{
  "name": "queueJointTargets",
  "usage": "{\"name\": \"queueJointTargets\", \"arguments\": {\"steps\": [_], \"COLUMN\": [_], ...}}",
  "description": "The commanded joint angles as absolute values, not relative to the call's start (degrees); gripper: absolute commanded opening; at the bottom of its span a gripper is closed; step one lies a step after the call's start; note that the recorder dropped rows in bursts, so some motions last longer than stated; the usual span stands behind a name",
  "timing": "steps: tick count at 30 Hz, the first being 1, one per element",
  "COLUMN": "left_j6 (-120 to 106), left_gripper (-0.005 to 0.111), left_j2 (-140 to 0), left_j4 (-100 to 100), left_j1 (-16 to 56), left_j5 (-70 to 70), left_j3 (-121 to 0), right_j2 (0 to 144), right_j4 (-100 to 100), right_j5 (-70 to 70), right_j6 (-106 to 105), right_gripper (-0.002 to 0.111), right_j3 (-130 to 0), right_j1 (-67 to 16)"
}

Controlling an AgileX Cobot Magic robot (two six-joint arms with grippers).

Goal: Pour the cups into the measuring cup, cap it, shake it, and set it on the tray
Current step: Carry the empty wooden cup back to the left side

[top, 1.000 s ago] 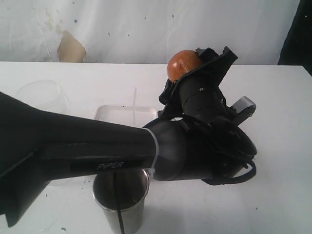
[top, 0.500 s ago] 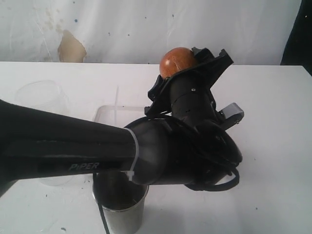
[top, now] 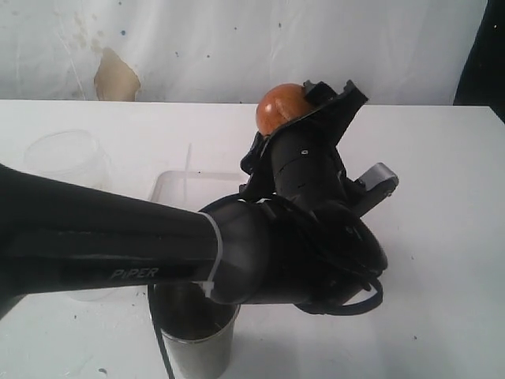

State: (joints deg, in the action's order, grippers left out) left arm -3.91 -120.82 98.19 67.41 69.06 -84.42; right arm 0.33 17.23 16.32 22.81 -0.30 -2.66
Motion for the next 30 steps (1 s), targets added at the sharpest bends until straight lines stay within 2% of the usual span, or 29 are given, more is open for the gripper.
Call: {"name": "queueJointTargets", "arguments": {"steps": [1, 7, 15, 21, 25, 30], "left_j6": [9.62, 20.72, 24.60, 21.75, 22.41, 23.16], "left_gripper": [0.000, 0.000, 0.000, 0.000, 0.000, 0.000], "left_j2": [-117.07, -108.21, -97.69, -94.78, -90.74, -83.36], "left_j4": [99.07, 81.64, 50.19, 36.40, 34.16, 26.76], "left_j1": [67.69, 64.45, 52.66, 46.18, 43.09, 34.97], "left_j5": [69.96, 69.13, 49.46, 45.02, 40.28, 28.36], "left_j3": [-84.72, -84.72, -84.72, -83.77, -76.88, -65.02], "right_j2": [0.00, 0.00, 0.00, 0.00, 0.00, 0.00], "right_j4": [17.63, 17.63, 17.63, 17.63, 17.63, 17.63], "right_j5": [16.23, 16.36, 16.36, 16.25, 16.25, 16.25], "right_j6": [22.87, 22.88, 22.88, 22.88, 22.88, 22.88], "right_gripper": [0.000, 0.000, 0.000, 0.000, 0.000, 0.000], "right_j3": [0.00, 0.00, 0.00, 0.00, 0.00, 0.00], "right_j1": [-2.84, -2.84, -2.84, -2.84, -2.84, -2.84]}}
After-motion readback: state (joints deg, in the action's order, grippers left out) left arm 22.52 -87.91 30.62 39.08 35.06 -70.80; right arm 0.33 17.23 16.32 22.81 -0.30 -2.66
